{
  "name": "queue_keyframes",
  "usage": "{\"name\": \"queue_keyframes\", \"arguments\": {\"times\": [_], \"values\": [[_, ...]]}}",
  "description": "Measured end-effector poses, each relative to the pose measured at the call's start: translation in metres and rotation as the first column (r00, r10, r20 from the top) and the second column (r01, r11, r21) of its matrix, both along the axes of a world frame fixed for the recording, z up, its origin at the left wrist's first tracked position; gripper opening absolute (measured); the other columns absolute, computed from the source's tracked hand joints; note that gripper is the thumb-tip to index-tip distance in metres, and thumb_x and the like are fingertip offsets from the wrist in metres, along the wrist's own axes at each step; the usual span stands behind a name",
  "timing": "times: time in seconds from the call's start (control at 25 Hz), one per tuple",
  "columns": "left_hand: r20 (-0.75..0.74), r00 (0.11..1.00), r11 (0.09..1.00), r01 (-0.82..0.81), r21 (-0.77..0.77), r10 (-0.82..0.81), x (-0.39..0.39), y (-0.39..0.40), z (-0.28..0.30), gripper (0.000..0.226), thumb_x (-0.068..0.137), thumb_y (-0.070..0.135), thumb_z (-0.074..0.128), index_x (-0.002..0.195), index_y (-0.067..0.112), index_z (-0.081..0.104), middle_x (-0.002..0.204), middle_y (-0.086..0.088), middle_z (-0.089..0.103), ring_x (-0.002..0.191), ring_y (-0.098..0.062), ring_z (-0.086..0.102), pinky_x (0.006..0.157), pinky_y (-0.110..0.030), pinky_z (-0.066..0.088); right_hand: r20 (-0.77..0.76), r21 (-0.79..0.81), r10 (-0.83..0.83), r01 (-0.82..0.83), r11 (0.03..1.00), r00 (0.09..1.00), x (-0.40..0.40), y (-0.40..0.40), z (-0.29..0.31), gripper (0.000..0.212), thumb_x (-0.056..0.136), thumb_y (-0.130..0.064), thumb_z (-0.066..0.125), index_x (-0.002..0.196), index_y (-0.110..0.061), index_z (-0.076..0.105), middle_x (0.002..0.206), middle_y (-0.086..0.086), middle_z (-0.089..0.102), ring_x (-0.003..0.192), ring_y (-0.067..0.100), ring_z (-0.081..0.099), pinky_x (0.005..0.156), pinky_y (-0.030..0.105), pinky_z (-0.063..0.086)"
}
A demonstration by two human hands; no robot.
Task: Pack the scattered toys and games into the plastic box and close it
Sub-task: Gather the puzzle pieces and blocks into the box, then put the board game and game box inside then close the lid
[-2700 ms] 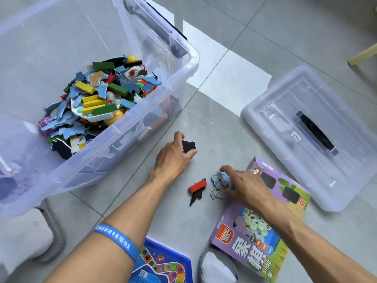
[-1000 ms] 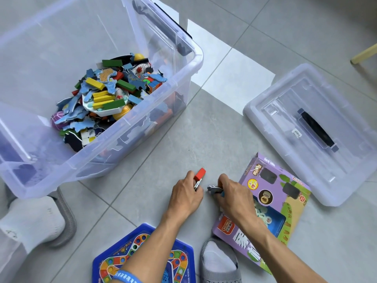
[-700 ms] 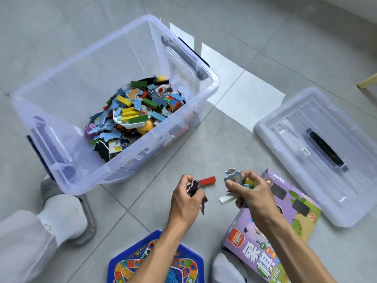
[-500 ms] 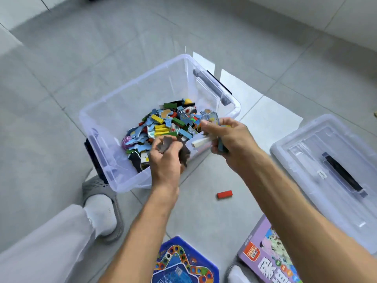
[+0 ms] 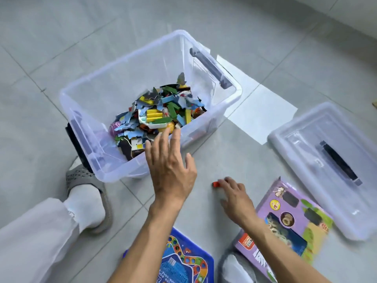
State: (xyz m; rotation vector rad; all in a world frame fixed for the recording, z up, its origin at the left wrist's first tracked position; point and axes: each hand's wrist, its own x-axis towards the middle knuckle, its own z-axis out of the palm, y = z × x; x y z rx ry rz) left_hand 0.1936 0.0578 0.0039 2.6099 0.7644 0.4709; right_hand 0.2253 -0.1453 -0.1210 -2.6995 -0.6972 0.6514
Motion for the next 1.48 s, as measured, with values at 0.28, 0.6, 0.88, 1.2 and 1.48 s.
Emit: {"name": "queue_keyframes", "arguments": {"times": [0.28, 0.6, 0.88, 1.2, 1.48], "values": [[-0.147, 0.989, 0.979, 0.048, 0.197, -0.019, -0.004, 0.022, -0.009, 0.064, 0.083, 0.041, 0.052, 0.14, 0.013, 0.045, 0.122, -0.006, 0.057, 0.108, -0.028, 0.05, 0.096, -0.041, 0.03, -0.076, 0.567, -0.395, 0.366, 0.739, 0.916, 0.017, 0.049, 0.057, 0.009, 0.094, -0.018, 0.061, 0.101, -0.017, 0.056, 0.091, -0.002, 0.054, 0.077, 0.01, 0.055, 0.069, 0.028, 0.044], [0.121, 0.992, 0.997, -0.029, -0.068, 0.037, -0.065, 0.026, 0.016, 0.053, 0.073, 0.019, 0.056, 0.127, 0.014, 0.057, 0.13, -0.011, 0.054, 0.121, -0.029, 0.049, 0.101, -0.043, 0.038, 0.127, 0.584, -0.174, 0.068, 0.809, 0.977, 0.077, 0.148, 0.205, 0.029, 0.09, -0.029, 0.062, 0.114, -0.014, 0.063, 0.11, 0.005, 0.067, 0.092, 0.019, 0.064, 0.081, 0.036, 0.052], [-0.822, 0.374, 0.257, -0.923, -0.286, 0.43, -0.269, -0.033, -0.07, 0.062, 0.079, 0.028, 0.066, 0.133, 0.013, 0.042, 0.137, -0.016, 0.043, 0.124, -0.038, 0.04, 0.102, -0.05, 0.038, -0.477, -0.07, 0.116, -0.169, 0.983, 0.871, -0.119, 0.02, 0.053, 0.04, 0.089, -0.031, 0.06, 0.126, -0.015, 0.055, 0.126, 0.005, 0.064, 0.104, 0.018, 0.063, 0.087, 0.03, 0.051], [-0.835, 0.409, 0.449, -0.865, -0.225, 0.369, -0.31, -0.021, -0.111, 0.076, 0.067, 0.058, 0.078, 0.121, 0.014, 0.049, 0.131, -0.013, 0.048, 0.124, -0.031, 0.04, 0.098, -0.045, 0.039, -0.638, -0.203, -0.121, -0.014, 0.979, 0.76, -0.133, 0.0, 0.012, 0.044, 0.073, -0.041, 0.076, 0.103, -0.024, 0.05, 0.111, -0.002, 0.057, 0.095, 0.009, 0.061, 0.082, 0.031, 0.058], [-0.747, 0.503, 0.445, -0.841, -0.307, 0.436, -0.325, -0.032, -0.124, 0.07, 0.065, 0.058, 0.079, 0.114, 0.021, 0.045, 0.125, -0.013, 0.046, 0.119, -0.031, 0.04, 0.102, -0.046, 0.038, -0.61, -0.122, -0.027, -0.06, 0.991, 0.792, -0.147, -0.004, 0.013, 0.041, 0.078, -0.038, 0.068, 0.105, -0.026, 0.04, 0.11, -0.005, 0.053, 0.098, 0.011, 0.058, 0.083, 0.032, 0.055]]}}
